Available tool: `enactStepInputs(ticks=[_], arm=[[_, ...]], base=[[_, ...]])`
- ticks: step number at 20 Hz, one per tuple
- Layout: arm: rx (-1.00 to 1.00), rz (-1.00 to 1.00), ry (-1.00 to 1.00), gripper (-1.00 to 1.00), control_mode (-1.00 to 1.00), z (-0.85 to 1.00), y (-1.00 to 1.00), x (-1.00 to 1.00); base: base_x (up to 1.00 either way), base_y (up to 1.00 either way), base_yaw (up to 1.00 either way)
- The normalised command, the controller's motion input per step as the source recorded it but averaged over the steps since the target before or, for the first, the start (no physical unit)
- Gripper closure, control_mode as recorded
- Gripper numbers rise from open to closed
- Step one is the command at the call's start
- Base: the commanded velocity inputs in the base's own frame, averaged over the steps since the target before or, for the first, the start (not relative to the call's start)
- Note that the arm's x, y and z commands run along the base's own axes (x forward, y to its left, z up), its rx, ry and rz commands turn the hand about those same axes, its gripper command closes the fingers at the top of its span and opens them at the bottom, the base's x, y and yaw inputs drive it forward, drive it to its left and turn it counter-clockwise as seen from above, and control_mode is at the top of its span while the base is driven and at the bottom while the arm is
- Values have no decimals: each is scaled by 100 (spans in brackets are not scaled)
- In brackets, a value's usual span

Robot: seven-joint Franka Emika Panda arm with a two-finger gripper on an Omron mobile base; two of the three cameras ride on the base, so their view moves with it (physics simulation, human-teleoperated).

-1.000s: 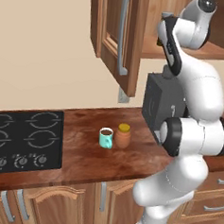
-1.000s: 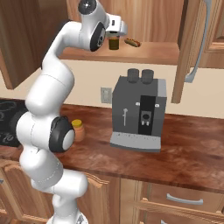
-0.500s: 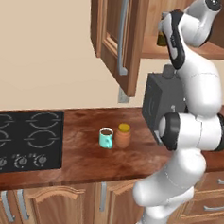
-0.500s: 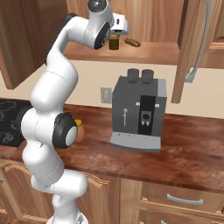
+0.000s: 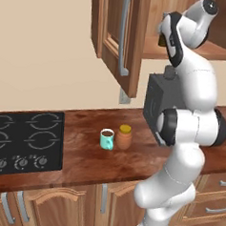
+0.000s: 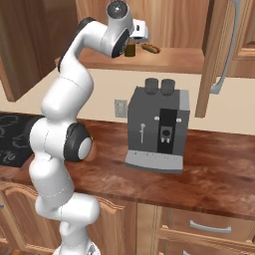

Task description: Pick the cinnamon and honey bottle from the cabinet and place them next to the mug.

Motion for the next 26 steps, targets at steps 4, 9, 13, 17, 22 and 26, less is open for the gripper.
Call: enactStepInputs(ticks=[4,9,13,17,22,26], arm=[[0,0,0,-100,-100,-2,0,39],[0,0,0,-100,-100,0,0,27],[0,0,0,-100,-100,0,0,20],[0,0,0,-100,-100,0,0,11],[0,0,0,-100,-100,0,0,2],[0,0,0,100,-100,0,0,0]], base=[[0,0,0],[0,0,0],[0,0,0],[0,0,0],[0,0,0],[0,0,0]])
